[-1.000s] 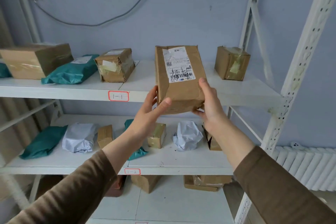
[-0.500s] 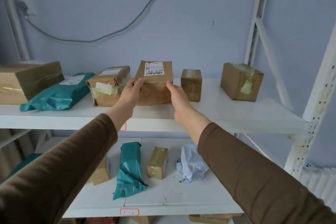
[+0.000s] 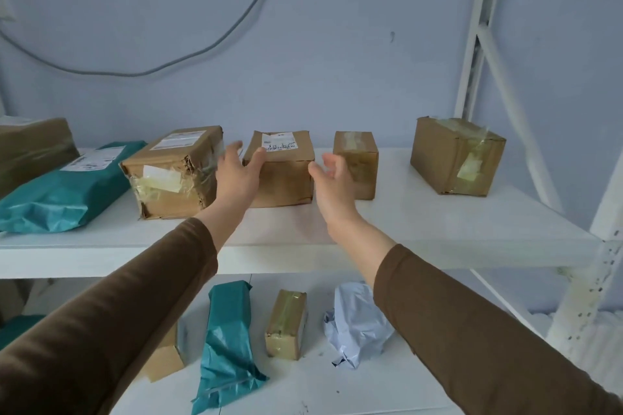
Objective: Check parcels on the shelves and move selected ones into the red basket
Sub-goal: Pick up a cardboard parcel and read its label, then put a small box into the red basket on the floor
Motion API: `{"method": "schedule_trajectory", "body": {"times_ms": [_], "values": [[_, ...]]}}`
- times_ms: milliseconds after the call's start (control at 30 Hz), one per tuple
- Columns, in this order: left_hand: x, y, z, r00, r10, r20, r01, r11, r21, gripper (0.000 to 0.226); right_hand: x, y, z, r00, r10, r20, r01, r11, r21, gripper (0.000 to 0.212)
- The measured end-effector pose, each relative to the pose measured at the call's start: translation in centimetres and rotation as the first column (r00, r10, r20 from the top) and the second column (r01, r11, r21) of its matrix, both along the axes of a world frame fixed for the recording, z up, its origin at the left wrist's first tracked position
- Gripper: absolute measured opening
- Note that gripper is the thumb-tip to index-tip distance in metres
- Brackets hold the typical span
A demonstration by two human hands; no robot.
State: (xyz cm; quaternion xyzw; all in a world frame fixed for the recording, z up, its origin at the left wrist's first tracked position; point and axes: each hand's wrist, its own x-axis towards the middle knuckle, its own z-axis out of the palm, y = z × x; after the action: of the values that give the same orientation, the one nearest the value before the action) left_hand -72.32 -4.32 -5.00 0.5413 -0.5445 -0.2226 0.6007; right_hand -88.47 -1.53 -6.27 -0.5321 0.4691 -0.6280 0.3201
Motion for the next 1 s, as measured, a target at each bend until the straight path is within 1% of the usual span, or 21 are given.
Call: {"method": "schedule_trajectory", "body": {"times_ms": [67,133,167,233,300,367,433,467,500,533,600,633,700,767,833,867,1000], "values": [[-1.2,0.9,1.1,0.996,0.027,0.083,-0.011,0.983,-0.182,0.057,-1.3,0.0,0.3,0.991,-0.131,-0.042,0.12,0.973,-0.195,0.033],[-3.2,1.5,2.2,0.989,-0.008,0.145,0.052,0.952,-0.303,0.051,-3.0,-0.5,1.0,0.974,-0.226,-0.02,0.212,0.935,-0.285,0.021],[-4.4,1.7,2.7,0.985,-0.033,0.168,0.088,0.939,-0.333,0.049,-4.0,-0.9,1.3,0.964,-0.267,-0.003,0.254,0.92,-0.299,0.017],[-6.7,1.9,3.3,0.973,-0.108,0.204,0.174,0.923,-0.344,0.048,-5.8,-1.7,1.7,0.944,-0.329,0.022,0.322,0.902,-0.288,0.015],[-8.9,1.4,3.6,0.956,-0.226,0.188,0.275,0.913,-0.301,0.05,-7.4,-2.6,1.9,0.931,-0.361,0.047,0.362,0.907,-0.214,0.02],[-11.0,0.7,3.7,0.932,-0.349,0.101,0.362,0.909,-0.204,0.055,-8.5,-3.5,2.0,0.943,-0.329,0.047,0.332,0.94,-0.082,0.036],[-12.9,0.1,3.7,0.9,-0.433,-0.04,0.432,0.901,-0.04,0.063,-9.0,-4.0,2.3,0.968,-0.244,0.049,0.24,0.968,0.075,0.058],[-13.6,-0.4,3.6,0.887,-0.447,-0.119,0.455,0.889,0.054,0.068,-9.2,-4.0,2.4,0.979,-0.199,0.051,0.19,0.97,0.151,0.066],[-14.2,-0.9,3.3,0.878,-0.443,-0.179,0.469,0.872,0.14,0.071,-9.3,-3.8,2.4,0.986,-0.153,0.06,0.136,0.966,0.22,0.07],[-14.5,-1.4,3.0,0.877,-0.43,-0.215,0.472,0.857,0.209,0.073,-9.4,-3.5,2.4,0.992,-0.1,0.078,0.075,0.959,0.275,0.069],[-14.8,-2.6,2.0,0.869,-0.413,-0.272,0.481,0.834,0.27,0.068,-9.5,-2.9,2.4,0.994,-0.019,0.112,-0.019,0.944,0.33,0.059],[-14.9,-2.9,1.6,0.86,-0.413,-0.3,0.491,0.83,0.263,0.063,-9.6,-2.7,2.2,0.993,-0.001,0.122,-0.04,0.94,0.339,0.056],[-14.9,-2.4,1.1,0.846,-0.429,-0.317,0.507,0.831,0.228,0.054,-9.8,-2.3,1.8,0.993,0.012,0.114,-0.05,0.942,0.331,0.059],[-14.9,-0.9,0.9,0.844,-0.448,-0.294,0.511,0.838,0.191,0.053,-10.0,-1.1,1.4,0.993,0.011,0.122,-0.047,0.954,0.296,0.069],[-15.0,1.3,0.7,0.832,-0.478,-0.282,0.528,0.837,0.14,0.056,-10.2,0.9,1.1,0.988,0.002,0.152,-0.042,0.965,0.26,0.077],[-15.0,2.7,0.5,0.829,-0.487,-0.274,0.53,0.841,0.106,0.055,-10.4,2.3,1.1,0.985,-0.005,0.173,-0.037,0.97,0.241,0.075],[-15.5,9.8,-0.7,0.816,-0.52,-0.253,0.523,0.85,-0.063,0.041,-11.9,9.0,0.7,0.949,0.016,0.315,-0.056,0.991,0.118,0.043]]}}
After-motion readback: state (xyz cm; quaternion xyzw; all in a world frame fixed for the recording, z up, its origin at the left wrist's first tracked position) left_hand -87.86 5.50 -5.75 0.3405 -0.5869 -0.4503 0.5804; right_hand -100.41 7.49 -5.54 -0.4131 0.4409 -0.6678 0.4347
